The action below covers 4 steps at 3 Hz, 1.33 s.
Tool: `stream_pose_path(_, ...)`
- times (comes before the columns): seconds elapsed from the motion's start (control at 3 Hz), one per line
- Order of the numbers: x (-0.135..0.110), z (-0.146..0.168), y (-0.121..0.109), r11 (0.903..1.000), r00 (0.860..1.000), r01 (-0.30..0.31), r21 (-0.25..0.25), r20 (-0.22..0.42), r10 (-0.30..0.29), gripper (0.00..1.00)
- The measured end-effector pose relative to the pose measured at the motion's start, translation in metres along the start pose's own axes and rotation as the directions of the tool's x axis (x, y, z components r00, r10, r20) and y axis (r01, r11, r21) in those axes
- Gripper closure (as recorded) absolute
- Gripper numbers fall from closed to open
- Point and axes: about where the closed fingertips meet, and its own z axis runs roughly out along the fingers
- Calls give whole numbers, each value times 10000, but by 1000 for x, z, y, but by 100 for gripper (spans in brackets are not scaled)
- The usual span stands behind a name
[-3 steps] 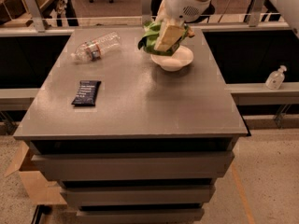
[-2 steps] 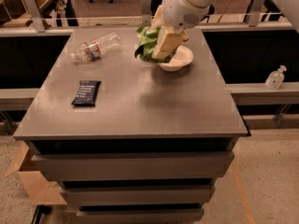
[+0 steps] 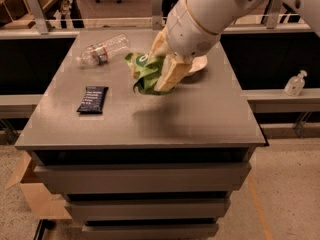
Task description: Pick green rice chip bag from paper bowl and place on counter
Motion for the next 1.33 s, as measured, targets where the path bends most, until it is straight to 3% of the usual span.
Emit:
stream_pose_path(0.33, -7, 17, 27, 9975, 9977, 337, -626, 603, -299, 100)
stream_pose_path(0.67, 8, 34, 47, 9956, 9967, 251, -905, 793, -180, 100)
stream_pose_path(1.0, 22, 45, 50, 9962, 9974, 195, -843, 708, -136, 100)
stream_pose_path(1.33, 20, 45, 50, 9962, 9973, 230, -843, 712, -170, 81)
